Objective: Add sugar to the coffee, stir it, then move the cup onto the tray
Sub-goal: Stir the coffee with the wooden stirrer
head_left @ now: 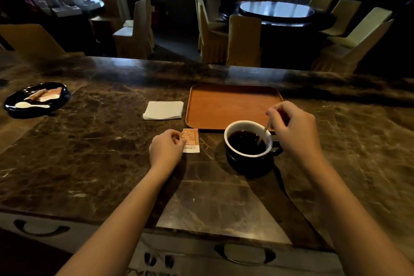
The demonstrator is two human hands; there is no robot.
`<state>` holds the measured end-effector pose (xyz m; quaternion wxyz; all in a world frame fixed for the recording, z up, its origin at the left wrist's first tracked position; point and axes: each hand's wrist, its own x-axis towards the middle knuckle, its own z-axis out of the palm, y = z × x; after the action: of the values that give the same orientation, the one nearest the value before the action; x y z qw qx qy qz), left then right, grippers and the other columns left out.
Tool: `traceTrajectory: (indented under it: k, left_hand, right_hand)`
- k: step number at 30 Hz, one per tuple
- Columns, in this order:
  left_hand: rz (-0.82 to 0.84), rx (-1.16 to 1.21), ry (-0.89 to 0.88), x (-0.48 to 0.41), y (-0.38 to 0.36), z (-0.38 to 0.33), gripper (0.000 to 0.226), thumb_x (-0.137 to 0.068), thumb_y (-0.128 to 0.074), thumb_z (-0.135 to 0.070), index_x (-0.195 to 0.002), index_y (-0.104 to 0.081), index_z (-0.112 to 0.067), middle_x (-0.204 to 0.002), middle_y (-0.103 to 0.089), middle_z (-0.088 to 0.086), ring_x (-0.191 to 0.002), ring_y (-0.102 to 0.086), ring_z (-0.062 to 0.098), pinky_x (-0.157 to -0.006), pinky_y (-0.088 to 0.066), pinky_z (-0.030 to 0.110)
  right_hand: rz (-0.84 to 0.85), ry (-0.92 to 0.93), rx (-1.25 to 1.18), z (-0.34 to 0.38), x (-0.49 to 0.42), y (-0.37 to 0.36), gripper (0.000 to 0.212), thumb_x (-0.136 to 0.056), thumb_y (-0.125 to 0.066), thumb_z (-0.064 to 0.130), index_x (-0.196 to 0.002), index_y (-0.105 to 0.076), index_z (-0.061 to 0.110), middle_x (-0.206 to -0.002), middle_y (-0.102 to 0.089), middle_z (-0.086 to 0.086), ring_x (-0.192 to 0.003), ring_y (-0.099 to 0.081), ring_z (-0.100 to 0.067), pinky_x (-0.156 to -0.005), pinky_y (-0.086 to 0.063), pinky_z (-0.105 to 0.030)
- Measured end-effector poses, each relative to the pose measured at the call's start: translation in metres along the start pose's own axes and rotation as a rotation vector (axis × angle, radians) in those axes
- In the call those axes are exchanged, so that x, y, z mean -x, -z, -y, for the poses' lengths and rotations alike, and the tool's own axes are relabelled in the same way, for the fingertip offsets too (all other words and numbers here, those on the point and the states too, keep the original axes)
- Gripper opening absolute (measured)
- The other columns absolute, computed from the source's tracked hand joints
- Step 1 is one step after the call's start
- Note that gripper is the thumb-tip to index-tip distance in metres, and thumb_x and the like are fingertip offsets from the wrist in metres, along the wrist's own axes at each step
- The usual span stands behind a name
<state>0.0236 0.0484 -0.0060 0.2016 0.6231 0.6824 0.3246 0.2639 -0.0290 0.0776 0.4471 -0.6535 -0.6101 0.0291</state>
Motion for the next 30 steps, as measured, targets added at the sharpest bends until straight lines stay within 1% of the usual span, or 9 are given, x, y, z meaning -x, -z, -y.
traceTrajectory:
  k: [5, 8, 10, 13, 16, 19, 22, 26, 30]
  left_hand:
    - [-0.107, -0.087, -0.062, -0.004, -0.007, 0.001, 0.025, -0.082, -0.061, -0.028, -0.101, -0.065, -0.013, -0.083, -0.066, 0.002, -0.085, -0.057, 0.02, -0.076, -0.051, 0.041]
    - [-0.144, -0.192, -0.042, 0.003, -0.01, -0.003, 0.039, -0.084, -0.056, -0.033, -0.115, -0.055, -0.01, -0.103, -0.061, 0.011, -0.098, -0.051, 0.026, -0.08, -0.046, 0.039]
    - [-0.146, -0.255, -0.111, 0.015, -0.012, -0.012, 0.046, -0.085, -0.054, -0.035, -0.123, -0.048, -0.012, -0.117, -0.055, 0.013, -0.108, -0.046, 0.028, -0.085, -0.043, 0.041]
    - [0.085, -0.264, -0.385, 0.037, -0.023, -0.023, 0.049, -0.087, -0.048, -0.038, -0.132, -0.039, -0.017, -0.136, -0.045, 0.005, -0.127, -0.035, 0.023, -0.102, -0.033, 0.042]
    - [0.333, -0.392, -0.531, 0.048, -0.033, -0.02, 0.06, -0.091, -0.032, -0.047, -0.143, -0.018, -0.018, -0.154, -0.016, 0.004, -0.141, -0.007, 0.018, -0.115, -0.005, 0.038]
    - [0.364, -0.453, -0.561, 0.046, -0.034, -0.016, 0.063, -0.091, -0.02, -0.052, -0.144, -0.008, -0.02, -0.155, -0.005, 0.001, -0.141, 0.004, 0.013, -0.114, 0.005, 0.035]
    - [0.362, -0.492, -0.561, 0.048, -0.034, -0.014, 0.065, -0.089, -0.013, -0.056, -0.143, -0.004, -0.022, -0.155, -0.001, -0.001, -0.14, 0.008, 0.011, -0.112, 0.009, 0.033]
    - [0.344, -0.51, -0.55, 0.05, -0.033, -0.013, 0.066, -0.089, -0.013, -0.057, -0.143, -0.002, -0.021, -0.155, 0.002, 0.0, -0.139, 0.01, 0.011, -0.11, 0.012, 0.031]
    - [0.32, -0.505, -0.554, 0.052, -0.034, -0.013, 0.066, -0.089, -0.013, -0.056, -0.143, -0.001, -0.021, -0.155, 0.002, 0.0, -0.139, 0.01, 0.01, -0.11, 0.012, 0.031]
  right_hand:
    - [-0.042, -0.056, -0.068, -0.011, 0.009, 0.004, 0.015, -0.094, -0.049, 0.02, -0.081, -0.056, 0.018, -0.065, -0.056, 0.008, -0.061, -0.055, 0.001, -0.05, -0.041, -0.007]
    - [-0.046, -0.074, -0.073, -0.017, 0.011, 0.003, 0.016, -0.095, -0.047, 0.019, -0.083, -0.058, 0.017, -0.063, -0.056, 0.007, -0.06, -0.054, 0.006, -0.049, -0.04, -0.006]
    - [-0.041, -0.096, -0.082, -0.021, 0.011, 0.003, 0.019, -0.095, -0.046, 0.019, -0.084, -0.061, 0.016, -0.062, -0.057, 0.005, -0.058, -0.055, 0.004, -0.047, -0.041, -0.008]
    - [-0.057, -0.111, -0.097, -0.025, 0.013, 0.002, 0.019, -0.094, -0.046, 0.021, -0.082, -0.061, 0.02, -0.063, -0.061, 0.006, -0.059, -0.059, 0.001, -0.048, -0.044, -0.01]
    - [-0.081, -0.097, -0.085, -0.025, 0.019, -0.002, 0.017, -0.094, -0.046, 0.022, -0.083, -0.06, 0.022, -0.066, -0.064, 0.005, -0.06, -0.061, -0.003, -0.051, -0.048, -0.016]
    - [-0.052, -0.167, -0.176, -0.022, 0.022, -0.008, 0.017, -0.093, -0.048, 0.02, -0.083, -0.062, 0.018, -0.068, -0.065, 0.003, -0.06, -0.062, -0.006, -0.054, -0.052, -0.023]
    - [0.029, -0.212, -0.297, -0.018, 0.024, -0.009, 0.018, -0.093, -0.049, 0.019, -0.083, -0.062, 0.017, -0.068, -0.065, 0.001, -0.06, -0.06, -0.006, -0.054, -0.05, -0.017]
    - [0.206, -0.261, -0.441, -0.013, 0.029, -0.004, 0.025, -0.096, -0.043, 0.019, -0.084, -0.065, 0.017, -0.068, -0.062, 0.001, -0.057, -0.056, 0.001, -0.052, -0.045, -0.011]
    - [0.236, -0.245, -0.431, -0.014, 0.029, 0.007, 0.03, -0.095, -0.043, 0.018, -0.076, -0.066, 0.017, -0.062, -0.061, 0.002, -0.053, -0.054, -0.001, -0.051, -0.044, -0.012]
